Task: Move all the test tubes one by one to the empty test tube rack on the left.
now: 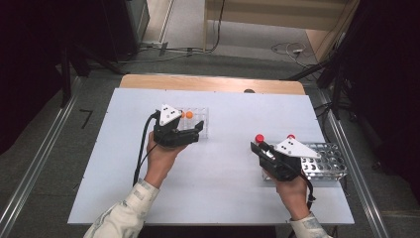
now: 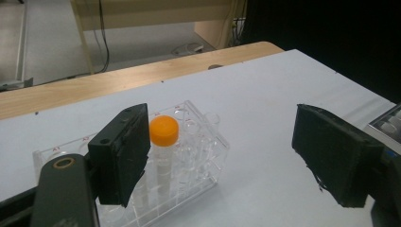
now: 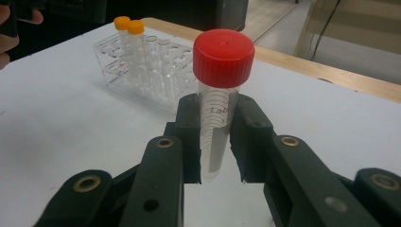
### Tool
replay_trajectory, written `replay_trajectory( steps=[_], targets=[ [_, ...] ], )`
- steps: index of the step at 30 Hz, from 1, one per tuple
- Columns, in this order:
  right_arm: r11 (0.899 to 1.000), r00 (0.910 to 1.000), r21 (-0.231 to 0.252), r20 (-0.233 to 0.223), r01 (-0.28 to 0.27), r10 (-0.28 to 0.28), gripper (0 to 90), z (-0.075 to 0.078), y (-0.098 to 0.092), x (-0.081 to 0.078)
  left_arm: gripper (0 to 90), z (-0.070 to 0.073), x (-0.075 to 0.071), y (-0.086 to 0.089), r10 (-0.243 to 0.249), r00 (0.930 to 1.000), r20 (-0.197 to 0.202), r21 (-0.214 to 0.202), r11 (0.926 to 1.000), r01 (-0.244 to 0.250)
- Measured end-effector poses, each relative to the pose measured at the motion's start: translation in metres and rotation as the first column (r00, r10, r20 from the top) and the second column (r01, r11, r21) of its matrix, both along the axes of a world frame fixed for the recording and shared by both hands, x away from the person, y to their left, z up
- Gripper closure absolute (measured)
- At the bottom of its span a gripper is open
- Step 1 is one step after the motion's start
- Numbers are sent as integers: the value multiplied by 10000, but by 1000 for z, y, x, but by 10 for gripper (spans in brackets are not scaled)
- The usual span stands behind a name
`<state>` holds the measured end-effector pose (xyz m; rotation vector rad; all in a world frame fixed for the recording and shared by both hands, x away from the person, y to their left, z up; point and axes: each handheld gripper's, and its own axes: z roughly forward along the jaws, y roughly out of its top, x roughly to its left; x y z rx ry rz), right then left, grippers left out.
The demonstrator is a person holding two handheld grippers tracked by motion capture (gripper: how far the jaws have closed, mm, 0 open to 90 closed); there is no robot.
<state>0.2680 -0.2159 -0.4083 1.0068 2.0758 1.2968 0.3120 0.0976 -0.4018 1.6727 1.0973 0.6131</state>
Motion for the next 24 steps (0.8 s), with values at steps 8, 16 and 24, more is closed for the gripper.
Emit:
replay_trajectory(
  steps=[8, 16, 24],
  targets=[
    [9997, 9995, -65, -209, -218, 217, 715, -7, 18, 8, 204, 1, -5, -8, -299, 9995, 100, -64, 9995, 300],
    [9982, 9976, -347, -522, -484, 465, 715, -18, 39, 16, 204, 0, -9, -19, -661, 9978, 107, -8, 9978, 661],
    [9954, 9944, -542, -743, -792, 751, 715, -27, 58, 21, 209, -1, -16, -35, -1248, 9921, 86, 114, 9921, 1247]
  ],
)
